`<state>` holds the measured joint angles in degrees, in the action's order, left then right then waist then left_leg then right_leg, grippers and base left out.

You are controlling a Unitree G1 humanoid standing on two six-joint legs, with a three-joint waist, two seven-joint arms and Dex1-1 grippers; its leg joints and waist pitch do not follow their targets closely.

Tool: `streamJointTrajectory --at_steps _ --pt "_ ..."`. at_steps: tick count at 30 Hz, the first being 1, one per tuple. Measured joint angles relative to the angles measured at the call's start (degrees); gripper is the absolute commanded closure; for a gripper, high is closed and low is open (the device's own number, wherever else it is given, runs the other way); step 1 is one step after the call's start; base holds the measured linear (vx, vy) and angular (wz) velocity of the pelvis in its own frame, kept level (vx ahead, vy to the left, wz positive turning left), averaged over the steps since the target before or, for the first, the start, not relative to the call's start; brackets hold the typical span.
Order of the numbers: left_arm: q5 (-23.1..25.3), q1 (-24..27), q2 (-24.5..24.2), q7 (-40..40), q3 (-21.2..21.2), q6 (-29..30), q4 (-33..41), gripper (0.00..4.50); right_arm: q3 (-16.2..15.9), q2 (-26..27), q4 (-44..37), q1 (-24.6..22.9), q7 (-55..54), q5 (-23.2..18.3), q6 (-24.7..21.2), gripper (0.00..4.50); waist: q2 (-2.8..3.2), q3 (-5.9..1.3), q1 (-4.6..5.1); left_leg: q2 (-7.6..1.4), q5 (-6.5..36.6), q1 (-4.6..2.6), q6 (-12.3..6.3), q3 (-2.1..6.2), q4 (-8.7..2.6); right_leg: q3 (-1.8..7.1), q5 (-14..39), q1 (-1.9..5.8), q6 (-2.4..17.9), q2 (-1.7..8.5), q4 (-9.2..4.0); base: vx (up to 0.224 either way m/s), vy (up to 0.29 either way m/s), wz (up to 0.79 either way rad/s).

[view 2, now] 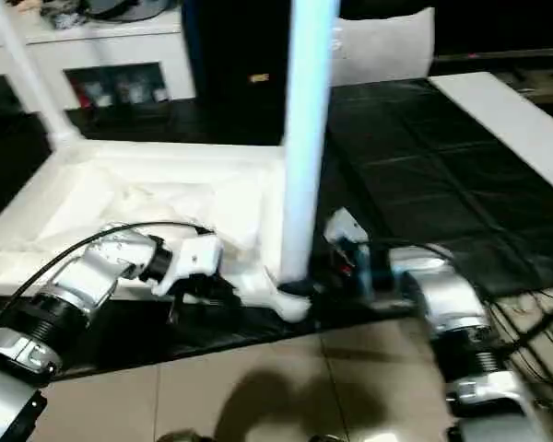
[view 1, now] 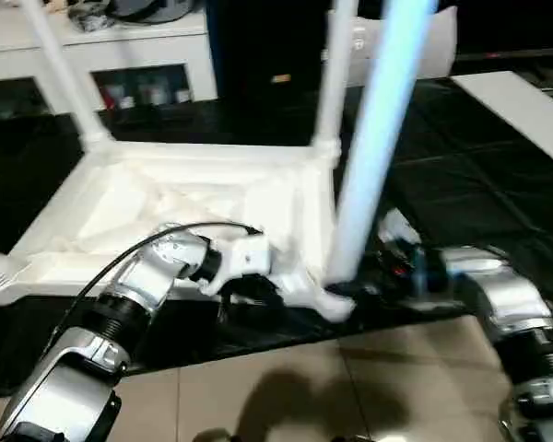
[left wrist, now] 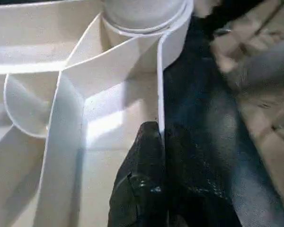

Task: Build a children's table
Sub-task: Rotate leg to tighten

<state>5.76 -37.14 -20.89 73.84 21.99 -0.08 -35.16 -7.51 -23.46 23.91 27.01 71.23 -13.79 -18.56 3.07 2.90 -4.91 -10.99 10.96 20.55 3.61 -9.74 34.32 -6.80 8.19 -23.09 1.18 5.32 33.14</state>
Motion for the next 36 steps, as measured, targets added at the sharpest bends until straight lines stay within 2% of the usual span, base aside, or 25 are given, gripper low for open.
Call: streamJointTrajectory --at_steps 2,6,9,12,13,14,17,19,22,24,27,28,31,36 --pt "0.52 -0.05 1.29 -2.91 -1.19 2.78 -0.53 4.50 1.27 1.91 1.02 0.58 -4.85 0.63 -1.30 2.46 -0.03 0.01 0.73 0.00 -0.01 -0.36 0.02 -0.02 0.01 0.01 0.01 0.19 -0.02 0.00 -0.05 0.000 0.000 0.00" --pt "2.04 -2.80 5.05 -13.70 -3.66 10.81 -3.39 4.50 5.91 10.71 6.55 6.24 -25.43 3.07 -5.22 2.46 -0.04 0.06 4.53 0.02 -0.02 -0.45 0.05 0.07 0.22 -0.20 0.02 0.21 -0.03 0.02 -0.29 0.000 0.000 0.00" --pt "2.21 -5.25 9.60 -21.05 -5.47 13.41 -7.59 4.50 8.08 14.34 11.34 10.16 -36.49 4.85 -5.11 2.46 -0.03 0.06 6.40 0.03 -0.02 -0.26 0.04 0.17 0.24 -0.41 0.02 0.22 -0.03 0.02 -0.75 0.000 0.000 0.00" --pt "2.41 -6.62 11.64 -24.50 -5.47 13.86 -9.32 4.50 9.20 15.80 14.15 11.38 -41.38 5.27 -2.04 2.46 -0.06 0.04 7.06 0.04 0.02 -0.05 -0.02 0.22 0.13 -0.49 0.01 0.21 -0.04 0.02 -1.05 0.000 0.000 0.00" --pt "2.67 -6.87 11.84 -24.99 -5.48 13.86 -9.57 4.50 9.31 16.06 14.78 11.42 -41.99 5.32 -0.72 1.90 -0.06 0.04 7.03 0.05 0.04 -0.04 -0.05 0.22 0.11 -0.46 0.00 0.21 -0.02 0.02 -1.05 0.000 0.000 0.00" --pt "2.99 -7.08 11.93 -25.27 -5.42 13.87 -9.66 4.50 9.41 16.23 15.15 11.44 -42.25 5.32 0.15 1.76 -0.06 0.04 6.93 0.06 0.05 -0.01 -0.06 0.22 0.07 -0.45 -0.03 0.19 -0.01 0.02 -1.05 0.000 0.000 0.00" --pt "3.63 -7.39 11.94 -25.64 -5.39 13.93 -9.66 4.50 10.30 17.26 15.50 11.54 -42.69 5.27 1.16 1.67 -0.06 0.04 6.42 0.07 0.07 0.19 -0.07 0.21 -0.10 -0.42 -0.20 0.16 0.11 0.02 -0.99 0.000 0.000 0.00" --pt "3.88 -7.58 11.93 -25.66 -5.37 13.85 -9.65 4.50 10.31 17.24 15.49 11.53 -42.66 5.39 1.61 1.33 -0.04 0.03 6.01 0.04 0.07 0.30 -0.07 0.21 -0.17 -0.43 -0.36 0.06 0.28 -0.01 -0.94 0.000 0.000 0.00" --pt "4.14 -7.81 11.71 -25.49 -4.64 12.24 -10.08 4.50 9.75 16.21 15.11 10.79 -40.31 5.42 3.07 1.18 -0.01 0.02 5.50 0.02 0.07 0.35 -0.08 0.21 -0.24 -0.44 -0.49 -0.02 0.38 -0.04 -0.90 0.000 0.000 0.00" --pt "4.21 -7.79 10.79 -24.49 -3.59 10.03 -10.36 4.50 8.93 14.13 14.31 9.45 -36.39 5.35 4.40 0.92 0.00 0.02 4.91 0.02 0.07 0.37 -0.08 0.22 -0.29 -0.44 -0.56 -0.04 0.49 -0.04 -0.90 0.000 0.000 0.00" --pt "4.34 -7.71 9.97 -22.79 -3.07 7.99 -10.58 4.50 7.89 11.92 13.90 8.35 -32.43 5.38 5.61 0.81 0.03 0.02 4.21 0.02 0.07 0.39 -0.10 0.22 -0.32 -0.44 -0.64 -0.06 0.62 -0.04 -0.89 0.000 0.000 0.00" --pt "4.40 -7.64 9.58 -21.66 -2.92 7.25 -10.58 4.50 7.11 10.61 13.35 7.77 -30.23 5.44 6.11 0.57 0.04 0.02 3.76 0.02 0.06 0.39 -0.10 0.21 -0.32 -0.44 -0.64 -0.06 0.63 -0.04 -0.88 0.000 0.000 0.00" --pt "4.42 -7.24 8.06 -18.54 -1.86 3.89 -10.46 4.50 5.66 7.34 11.61 5.97 -24.15 5.40 7.43 0.35 0.05 0.02 2.78 0.02 0.07 0.38 -0.09 0.21 -0.33 -0.43 -0.64 -0.07 0.63 -0.04 -0.88 0.000 0.000 0.00" --pt "2.84 -5.03 4.34 -10.82 -0.89 -4.66 -10.01 4.50 3.35 -0.82 8.43 3.50 -12.27 5.37 9.33 0.35 0.14 -0.02 1.20 0.03 0.08 0.36 -0.09 0.19 -0.32 -0.39 -0.63 -0.06 0.62 -0.04 -0.89 0.000 0.000 0.00"
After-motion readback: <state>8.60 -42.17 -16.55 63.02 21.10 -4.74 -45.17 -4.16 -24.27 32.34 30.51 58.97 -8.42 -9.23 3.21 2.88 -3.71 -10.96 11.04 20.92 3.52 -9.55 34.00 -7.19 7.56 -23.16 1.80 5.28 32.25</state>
